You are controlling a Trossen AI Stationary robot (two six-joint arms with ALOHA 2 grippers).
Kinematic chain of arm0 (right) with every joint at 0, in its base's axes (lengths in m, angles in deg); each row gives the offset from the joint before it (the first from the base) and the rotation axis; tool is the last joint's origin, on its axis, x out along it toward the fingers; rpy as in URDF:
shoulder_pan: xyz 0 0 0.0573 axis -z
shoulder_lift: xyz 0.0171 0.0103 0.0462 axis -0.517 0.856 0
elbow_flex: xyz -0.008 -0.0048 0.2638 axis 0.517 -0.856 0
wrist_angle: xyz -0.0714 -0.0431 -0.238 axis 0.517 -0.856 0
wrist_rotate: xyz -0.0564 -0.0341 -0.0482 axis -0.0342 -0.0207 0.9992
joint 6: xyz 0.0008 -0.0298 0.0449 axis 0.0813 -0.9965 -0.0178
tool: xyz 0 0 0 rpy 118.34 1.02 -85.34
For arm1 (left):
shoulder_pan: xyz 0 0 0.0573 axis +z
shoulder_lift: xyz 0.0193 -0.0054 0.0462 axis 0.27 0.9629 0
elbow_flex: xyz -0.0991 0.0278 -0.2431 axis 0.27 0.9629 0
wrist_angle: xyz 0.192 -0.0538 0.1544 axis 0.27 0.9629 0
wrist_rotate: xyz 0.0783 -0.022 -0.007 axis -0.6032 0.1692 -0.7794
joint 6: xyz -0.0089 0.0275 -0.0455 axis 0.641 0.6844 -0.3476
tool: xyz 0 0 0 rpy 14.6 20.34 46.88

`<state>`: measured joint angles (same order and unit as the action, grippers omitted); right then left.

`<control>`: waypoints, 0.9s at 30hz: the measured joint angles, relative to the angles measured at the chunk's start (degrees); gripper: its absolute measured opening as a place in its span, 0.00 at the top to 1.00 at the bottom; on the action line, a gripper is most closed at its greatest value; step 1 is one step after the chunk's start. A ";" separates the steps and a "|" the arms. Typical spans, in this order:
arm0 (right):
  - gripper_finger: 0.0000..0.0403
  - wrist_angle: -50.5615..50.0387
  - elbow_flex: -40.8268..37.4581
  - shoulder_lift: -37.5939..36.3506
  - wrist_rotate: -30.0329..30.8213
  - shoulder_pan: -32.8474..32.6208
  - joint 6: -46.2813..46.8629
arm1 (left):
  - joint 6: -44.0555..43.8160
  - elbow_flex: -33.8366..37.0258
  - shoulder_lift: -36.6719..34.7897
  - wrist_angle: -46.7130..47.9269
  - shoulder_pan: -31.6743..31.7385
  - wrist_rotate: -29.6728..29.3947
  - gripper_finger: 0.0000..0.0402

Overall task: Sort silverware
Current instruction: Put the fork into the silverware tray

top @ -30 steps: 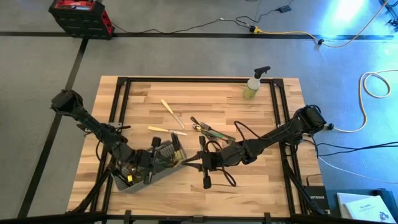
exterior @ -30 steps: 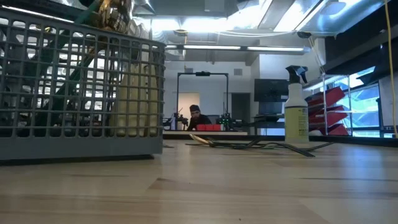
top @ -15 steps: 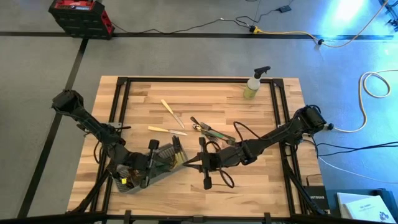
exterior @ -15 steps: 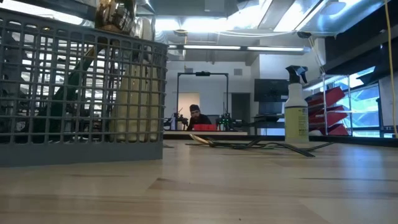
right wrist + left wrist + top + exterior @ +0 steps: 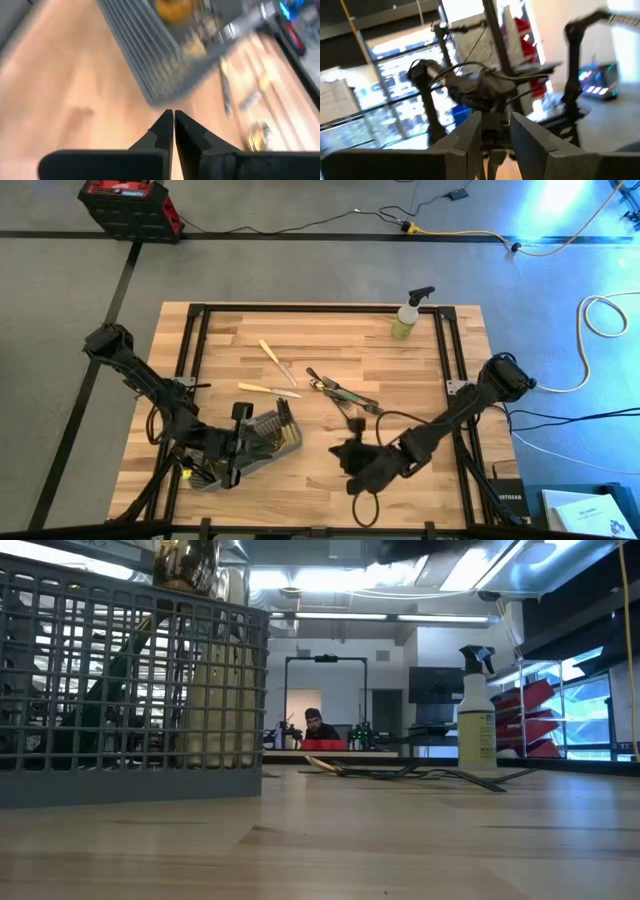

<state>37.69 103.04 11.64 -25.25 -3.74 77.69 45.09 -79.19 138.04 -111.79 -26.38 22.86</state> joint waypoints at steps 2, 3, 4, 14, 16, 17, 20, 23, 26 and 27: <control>1.00 -5.02 -0.39 0.00 -0.31 1.36 4.20 | 1.25 0.02 0.01 1.12 0.01 -2.72 0.78; 1.00 -6.98 -0.90 0.00 -0.31 2.12 6.67 | 1.34 0.03 0.02 1.13 0.11 -3.28 0.78; 1.00 -8.39 -1.66 0.00 -0.29 2.97 9.00 | 1.35 0.03 0.02 0.94 0.32 -3.56 0.78; 0.94 -9.78 -4.87 0.00 -9.85 12.11 20.09 | 6.98 -0.17 -2.82 1.47 2.45 -4.75 0.78; 0.89 -9.49 -4.87 0.00 -11.59 13.22 20.32 | 3.75 -0.17 -3.54 3.41 3.37 -4.72 0.78; 0.86 -9.21 -4.87 0.00 -12.10 13.59 20.70 | 1.87 -0.19 -3.66 4.65 3.81 -4.71 0.78; 0.78 -8.79 -4.85 0.00 -13.09 13.72 23.14 | -1.61 -0.19 -3.60 9.96 4.81 -4.73 0.78; 0.73 -9.56 -4.85 0.00 -11.17 13.47 22.06 | -4.39 -0.19 -3.61 12.16 5.49 -4.71 0.78; 0.72 -10.98 -4.85 0.00 -8.44 13.51 20.28 | -4.79 -0.19 -3.61 12.42 5.81 -4.72 0.78; 0.72 -11.23 -4.85 0.00 -8.28 13.54 19.97 | -4.50 -0.19 -3.61 12.52 5.88 -4.73 0.78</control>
<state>26.46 98.19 11.64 -33.52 9.80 97.66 40.58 -79.38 134.43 -99.26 -20.50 18.13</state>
